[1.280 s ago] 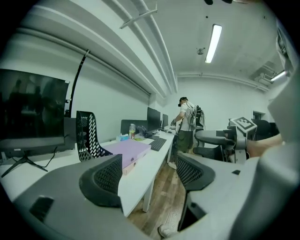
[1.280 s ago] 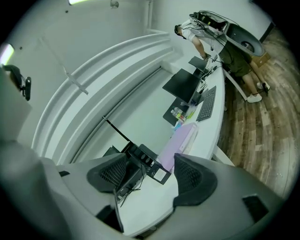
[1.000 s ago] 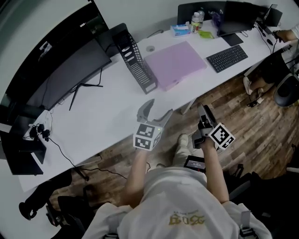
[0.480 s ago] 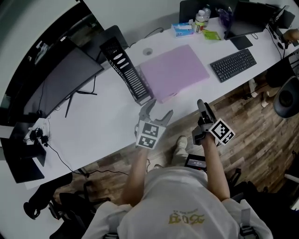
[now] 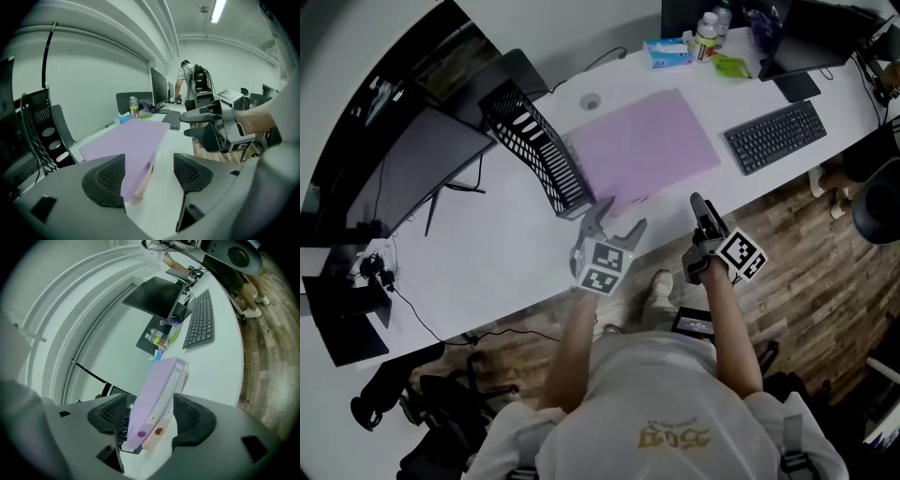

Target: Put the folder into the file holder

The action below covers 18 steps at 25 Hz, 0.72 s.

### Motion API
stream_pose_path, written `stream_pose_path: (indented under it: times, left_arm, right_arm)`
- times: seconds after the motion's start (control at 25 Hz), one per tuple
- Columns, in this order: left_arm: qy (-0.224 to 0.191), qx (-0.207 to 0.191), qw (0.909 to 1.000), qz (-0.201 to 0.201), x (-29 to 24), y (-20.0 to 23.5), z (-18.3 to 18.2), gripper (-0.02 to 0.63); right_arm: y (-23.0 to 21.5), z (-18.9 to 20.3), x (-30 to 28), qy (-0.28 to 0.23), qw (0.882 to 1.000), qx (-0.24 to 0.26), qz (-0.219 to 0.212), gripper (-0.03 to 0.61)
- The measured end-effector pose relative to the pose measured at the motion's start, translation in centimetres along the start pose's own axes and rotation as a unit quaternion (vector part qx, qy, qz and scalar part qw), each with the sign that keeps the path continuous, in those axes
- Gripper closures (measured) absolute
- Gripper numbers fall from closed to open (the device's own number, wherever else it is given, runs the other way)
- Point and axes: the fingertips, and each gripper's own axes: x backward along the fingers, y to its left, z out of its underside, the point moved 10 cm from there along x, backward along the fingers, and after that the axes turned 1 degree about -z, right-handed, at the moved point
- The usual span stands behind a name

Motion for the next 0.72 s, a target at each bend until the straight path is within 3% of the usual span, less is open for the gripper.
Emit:
stream_pose_path:
  times: [0.36,0.72]
  left_arm:
    - [0.033,-0.033,0.9988,-0.013,-3.4,-0.3,-0.8,0.288]
    - [0.063,-0.063,0.9960,-0.010,-5.8,-0.3,-1.3,0.288]
  right_arm:
    - [-2.9,-1.4,-3.4,0.024,0.999,-0.035,0.001,0.275]
    - [-3.8,-1.6,-5.7,0.052,0.998,-0.034,-0.001,0.270]
